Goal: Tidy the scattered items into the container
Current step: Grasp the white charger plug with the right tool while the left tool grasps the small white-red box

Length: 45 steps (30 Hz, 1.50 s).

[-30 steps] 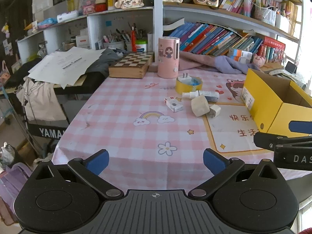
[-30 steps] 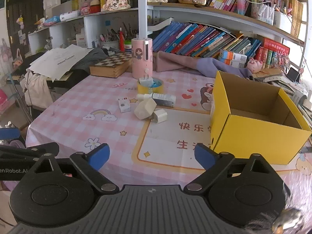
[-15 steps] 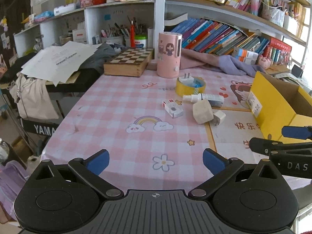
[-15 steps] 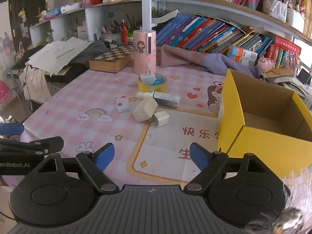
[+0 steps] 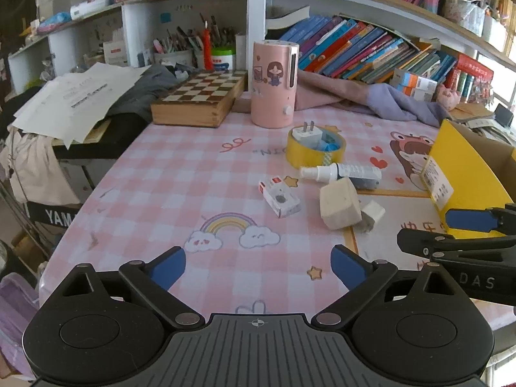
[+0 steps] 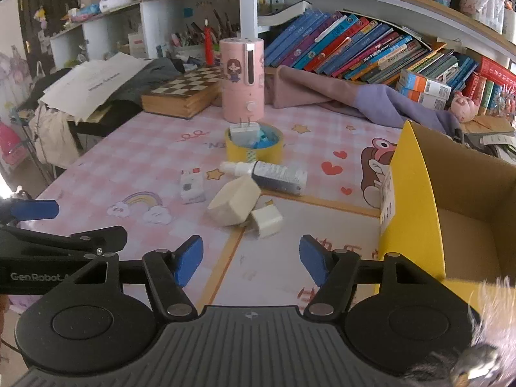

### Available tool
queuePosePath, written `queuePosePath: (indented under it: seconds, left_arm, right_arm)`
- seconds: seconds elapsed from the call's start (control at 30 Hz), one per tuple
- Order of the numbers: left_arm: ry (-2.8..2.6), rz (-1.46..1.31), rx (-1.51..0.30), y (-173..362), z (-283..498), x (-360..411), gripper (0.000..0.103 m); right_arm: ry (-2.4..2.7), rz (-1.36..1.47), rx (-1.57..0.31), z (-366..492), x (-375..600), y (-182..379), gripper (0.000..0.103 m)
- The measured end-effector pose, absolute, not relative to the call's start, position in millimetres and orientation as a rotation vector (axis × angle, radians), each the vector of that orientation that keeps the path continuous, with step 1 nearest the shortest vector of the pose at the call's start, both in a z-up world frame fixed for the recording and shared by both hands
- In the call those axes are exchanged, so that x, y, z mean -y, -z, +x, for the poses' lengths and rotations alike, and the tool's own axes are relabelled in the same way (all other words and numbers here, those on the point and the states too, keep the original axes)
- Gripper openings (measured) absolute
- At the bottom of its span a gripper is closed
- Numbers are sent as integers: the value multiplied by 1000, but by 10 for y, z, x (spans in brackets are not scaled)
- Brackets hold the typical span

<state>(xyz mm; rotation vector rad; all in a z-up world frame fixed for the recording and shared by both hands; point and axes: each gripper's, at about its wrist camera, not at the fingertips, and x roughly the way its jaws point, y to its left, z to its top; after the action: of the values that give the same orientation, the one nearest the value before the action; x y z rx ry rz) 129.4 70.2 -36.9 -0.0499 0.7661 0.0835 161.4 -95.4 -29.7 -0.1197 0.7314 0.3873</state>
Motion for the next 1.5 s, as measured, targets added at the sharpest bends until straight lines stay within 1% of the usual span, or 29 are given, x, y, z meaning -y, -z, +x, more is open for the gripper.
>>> queuePosePath:
  seconds: [0.07, 0.17, 0.23, 0.4, 0.8, 0.97, 1.0, 1.07, 1.1, 1.2, 1.23, 1.27, 1.3, 1.37, 1.5]
  left_arm:
    - [-90, -45, -778, 392, 1377, -700, 95]
    - [-98, -33, -796, 428, 1502, -684, 95]
    - [-96, -29, -806, 444, 1576, -673, 95]
    - [-84, -13, -826, 492, 1747, -654, 95]
    - [-68, -8, -870, 622, 2119, -687, 94]
    - [-55, -15, -887, 686, 2261, -686, 93]
    - [-50, -17, -892, 701, 2293, -681, 93]
    - [-40, -23, -895, 723, 2354, -668, 88]
    - [-37, -26, -895, 734, 2389, -658, 88]
    - [-31, -41, -889, 763, 2485, -642, 88]
    - [-32, -45, -890, 777, 2520, -640, 85]
    - [-34, -50, -892, 791, 2554, -643, 81]
    - [-39, -57, -894, 808, 2588, -646, 80]
    - [-56, -70, -898, 840, 2648, -660, 72]
    - [-70, -80, -924, 922, 2761, -676, 62]
  right_arm:
    - [-384, -119, -747, 1716, 954, 332, 65]
    - [-379, -121, -774, 1858, 954, 398, 64]
    - [-379, -130, -782, 1936, 944, 430, 59]
    - [-383, -149, -820, 2130, 891, 533, 54]
    - [-376, -197, -907, 2553, 741, 760, 46]
    - [-395, -192, -922, 2644, 708, 806, 45]
    - [-400, -185, -922, 2654, 715, 807, 42]
    - [-412, -164, -923, 2672, 744, 795, 32]
    - [-409, -158, -919, 2675, 760, 780, 25]
    - [-385, -156, -920, 2694, 808, 772, 25]
    - [-385, -151, -923, 2695, 820, 773, 25]
    - [-382, -156, -923, 2689, 820, 773, 25]
    - [-383, -160, -923, 2684, 819, 773, 25]
    - [-385, -169, -922, 2675, 819, 775, 25]
    - [-393, -188, -917, 2683, 807, 782, 26]
